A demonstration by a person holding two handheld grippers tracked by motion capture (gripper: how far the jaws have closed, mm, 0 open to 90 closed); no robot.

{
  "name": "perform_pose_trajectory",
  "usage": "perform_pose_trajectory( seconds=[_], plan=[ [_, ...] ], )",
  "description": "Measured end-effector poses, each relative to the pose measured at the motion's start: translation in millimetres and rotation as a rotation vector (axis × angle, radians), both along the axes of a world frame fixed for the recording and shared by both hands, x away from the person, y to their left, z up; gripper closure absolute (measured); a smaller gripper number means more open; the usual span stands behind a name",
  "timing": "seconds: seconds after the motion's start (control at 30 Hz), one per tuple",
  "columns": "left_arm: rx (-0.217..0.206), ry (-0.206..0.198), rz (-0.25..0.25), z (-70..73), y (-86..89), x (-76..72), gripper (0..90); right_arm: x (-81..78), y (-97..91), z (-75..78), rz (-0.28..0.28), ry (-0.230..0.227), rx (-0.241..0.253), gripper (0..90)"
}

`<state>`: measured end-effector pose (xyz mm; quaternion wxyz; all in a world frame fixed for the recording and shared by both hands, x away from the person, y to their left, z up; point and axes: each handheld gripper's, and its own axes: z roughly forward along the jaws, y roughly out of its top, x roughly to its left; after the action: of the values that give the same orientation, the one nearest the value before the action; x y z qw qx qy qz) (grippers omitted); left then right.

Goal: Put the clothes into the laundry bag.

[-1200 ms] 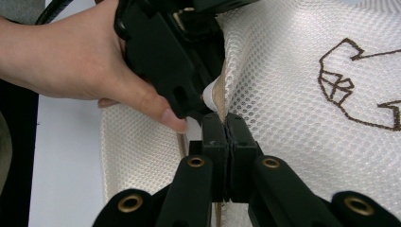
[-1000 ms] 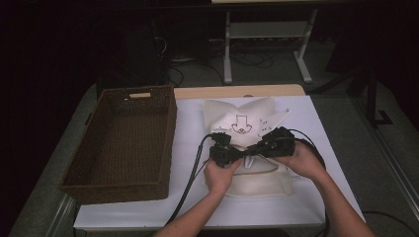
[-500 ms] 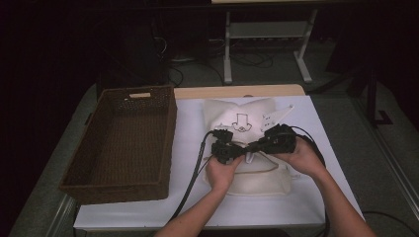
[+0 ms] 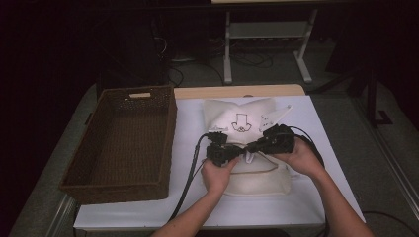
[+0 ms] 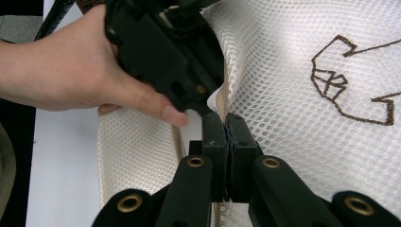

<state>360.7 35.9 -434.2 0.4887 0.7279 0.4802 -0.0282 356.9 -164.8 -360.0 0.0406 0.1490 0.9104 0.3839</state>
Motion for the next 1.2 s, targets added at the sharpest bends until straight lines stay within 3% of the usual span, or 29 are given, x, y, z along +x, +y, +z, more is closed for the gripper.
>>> perform_pose_trajectory(
  seconds=[0.1,0.2,0.43,0.53,0.63,0.97,1.0,1.07,1.2],
  plan=[
    [-0.008,0.007,0.006,-2.0,-0.8,6.5,77.1,2.1,1.1,-1.8,-0.006,0.005,0.001,88.2],
    [0.015,0.011,-0.016,-1.1,-0.2,3.4,74.5,4.1,0.6,-2.8,-0.005,0.011,0.002,88.1],
    [0.044,0.015,-0.084,2.2,8.1,-12.6,72.2,2.1,0.3,-4.5,0.002,0.014,-0.01,87.9],
    [0.017,0.04,-0.101,2.5,15.2,-22.3,67.8,1.6,0.1,-6.9,0.003,0.02,-0.011,87.5],
    [0.037,0.033,-0.118,4.3,19.7,-29.7,67.1,1.1,-0.5,-10.1,0.008,0.02,-0.016,87.6],
    [0.019,0.039,-0.121,15.4,41.2,-36.0,63.9,0.6,-2.2,-26.1,0.006,0.049,-0.044,87.4],
    [0.019,0.065,-0.157,16.6,43.0,-34.0,62.5,1.0,-2.2,-30.6,0.006,0.056,-0.052,87.5],
    [0.047,0.062,-0.176,18.6,45.1,-34.0,61.3,1.1,-1.3,-35.5,0.008,0.065,-0.066,87.2],
    [0.062,0.045,-0.188,24.0,50.8,-35.6,61.0,1.2,-0.5,-45.7,0.009,0.083,-0.074,87.4]
  ],
)
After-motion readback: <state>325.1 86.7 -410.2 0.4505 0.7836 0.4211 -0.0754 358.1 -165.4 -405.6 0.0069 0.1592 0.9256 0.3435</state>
